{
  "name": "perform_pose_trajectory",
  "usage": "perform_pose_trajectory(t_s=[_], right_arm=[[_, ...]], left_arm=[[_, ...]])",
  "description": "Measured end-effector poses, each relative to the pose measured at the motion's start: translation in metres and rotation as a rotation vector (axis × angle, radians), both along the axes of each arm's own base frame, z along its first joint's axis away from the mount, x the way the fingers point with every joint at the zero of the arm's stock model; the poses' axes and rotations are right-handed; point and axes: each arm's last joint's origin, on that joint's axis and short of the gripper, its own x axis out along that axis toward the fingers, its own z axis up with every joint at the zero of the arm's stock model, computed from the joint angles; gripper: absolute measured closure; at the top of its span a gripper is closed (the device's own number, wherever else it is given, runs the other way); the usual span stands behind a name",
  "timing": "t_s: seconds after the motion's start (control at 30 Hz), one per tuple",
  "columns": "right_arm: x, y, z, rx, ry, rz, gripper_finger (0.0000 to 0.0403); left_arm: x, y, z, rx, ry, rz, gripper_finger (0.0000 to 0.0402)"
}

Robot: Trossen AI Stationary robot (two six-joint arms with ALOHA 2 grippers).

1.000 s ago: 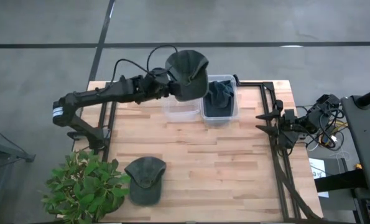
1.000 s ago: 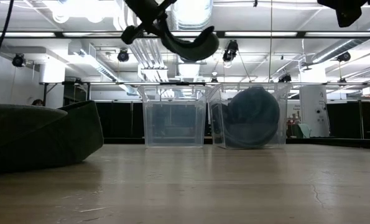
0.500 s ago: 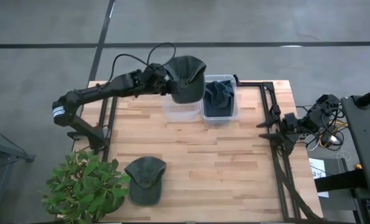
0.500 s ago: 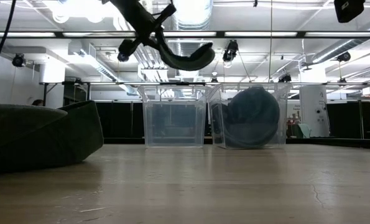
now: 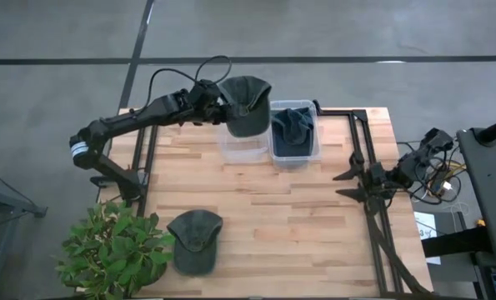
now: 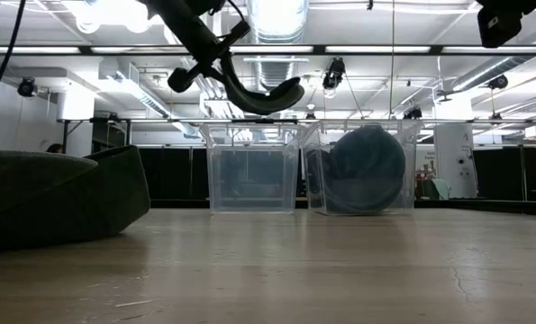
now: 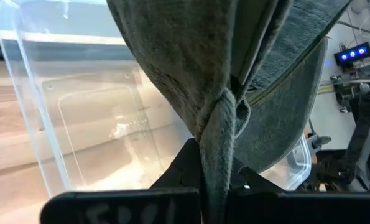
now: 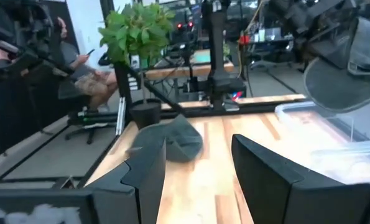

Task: Pick & Place hat
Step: Put the right dark gray cap into the left transparent bin

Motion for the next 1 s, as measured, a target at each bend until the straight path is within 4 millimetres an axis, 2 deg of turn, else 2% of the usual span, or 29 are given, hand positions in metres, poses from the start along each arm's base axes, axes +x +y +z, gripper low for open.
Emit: perform_pose_trajectory(t_s=[0.23,0.4,0.77,1.0], right_arm=[[0.006,-0.004,-0.01,0.021,0.005,-0.073,0.0225],[0.012,-0.005,-0.018,0.053,-0.01,-0.056,0.0222],[0.014,-0.008,-0.018,0.083,-0.005,-0.033,0.0224],[0.014,-0.008,-0.018,0.093,0.0,-0.032,0.0225]], left_arm=[[-0.003,0.005,0.0,-0.014,-0.008,0.022,0.0397],[-0.005,0.007,-0.002,-0.039,0.003,0.043,0.0397],[0.014,0.017,-0.035,-0.12,0.104,0.072,0.0397],[0.014,0.018,-0.04,-0.138,0.139,0.076,0.0397]])
